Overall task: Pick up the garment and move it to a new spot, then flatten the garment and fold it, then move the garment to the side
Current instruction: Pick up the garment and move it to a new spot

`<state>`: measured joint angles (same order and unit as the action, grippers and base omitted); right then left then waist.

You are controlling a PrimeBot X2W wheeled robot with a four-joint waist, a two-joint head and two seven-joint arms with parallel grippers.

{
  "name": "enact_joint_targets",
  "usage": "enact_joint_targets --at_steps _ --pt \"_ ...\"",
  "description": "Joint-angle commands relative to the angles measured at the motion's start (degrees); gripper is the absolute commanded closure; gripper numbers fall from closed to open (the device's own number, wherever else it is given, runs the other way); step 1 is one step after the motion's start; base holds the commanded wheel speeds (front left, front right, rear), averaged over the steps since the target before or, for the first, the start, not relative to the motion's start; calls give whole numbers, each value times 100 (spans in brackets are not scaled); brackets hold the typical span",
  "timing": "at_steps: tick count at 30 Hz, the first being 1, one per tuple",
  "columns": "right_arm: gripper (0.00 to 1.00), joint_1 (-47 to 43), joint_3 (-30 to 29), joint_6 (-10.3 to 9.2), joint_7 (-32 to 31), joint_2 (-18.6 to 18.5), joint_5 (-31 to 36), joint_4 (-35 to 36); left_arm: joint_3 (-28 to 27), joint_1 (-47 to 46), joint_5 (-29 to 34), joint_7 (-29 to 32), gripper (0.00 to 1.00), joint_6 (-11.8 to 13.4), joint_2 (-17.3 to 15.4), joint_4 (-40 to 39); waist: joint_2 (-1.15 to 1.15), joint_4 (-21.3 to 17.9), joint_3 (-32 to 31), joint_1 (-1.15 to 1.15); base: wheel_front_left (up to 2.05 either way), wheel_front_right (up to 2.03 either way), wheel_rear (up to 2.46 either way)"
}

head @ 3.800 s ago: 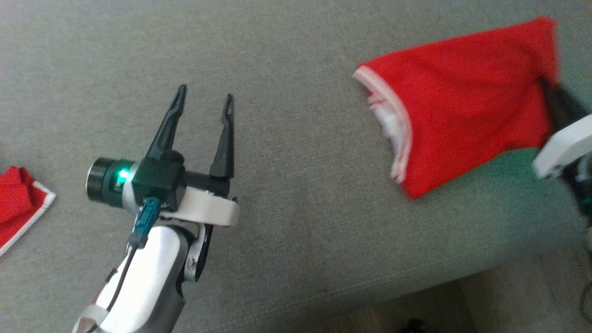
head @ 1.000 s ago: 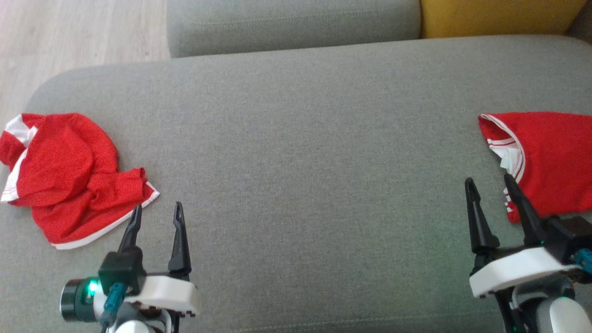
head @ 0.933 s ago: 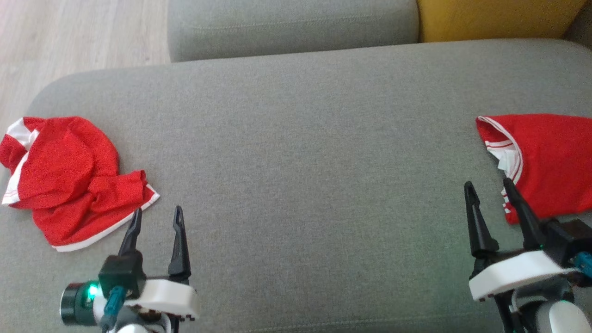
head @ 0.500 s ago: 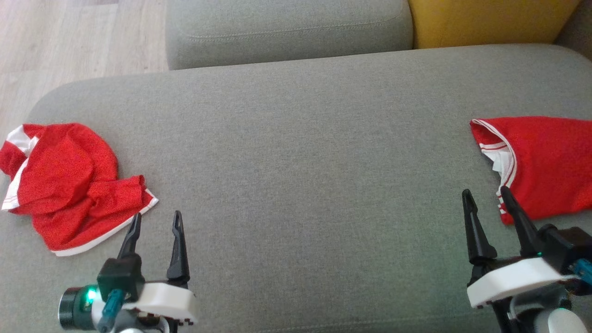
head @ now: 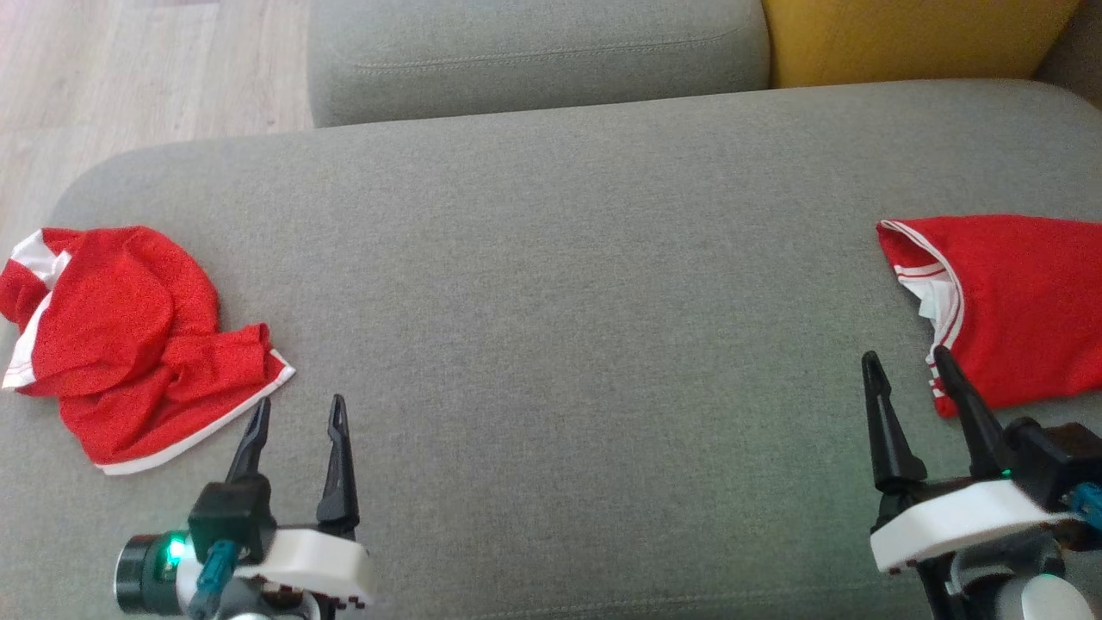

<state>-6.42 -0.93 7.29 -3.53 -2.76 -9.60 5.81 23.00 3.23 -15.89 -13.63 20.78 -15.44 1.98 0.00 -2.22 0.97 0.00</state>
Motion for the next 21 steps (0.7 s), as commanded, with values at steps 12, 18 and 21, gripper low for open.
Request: enact_joint_targets --at_steps 12,18,21 --pt "0 177 76 20 1 -17 -29 270 -226 -409 -60 -29 0 30 -124 -154 0 350 88 0 0 0 0" --pt "0 190 103 20 -21 -16 -20 338 -208 -496 -56 -57 0 22 -84 -121 0 770 121 0 0 0 0" --pt "0 210 143 20 -25 -16 -17 403 -167 -572 -40 -67 0 1 -52 -130 0 1055 140 0 0 0 0"
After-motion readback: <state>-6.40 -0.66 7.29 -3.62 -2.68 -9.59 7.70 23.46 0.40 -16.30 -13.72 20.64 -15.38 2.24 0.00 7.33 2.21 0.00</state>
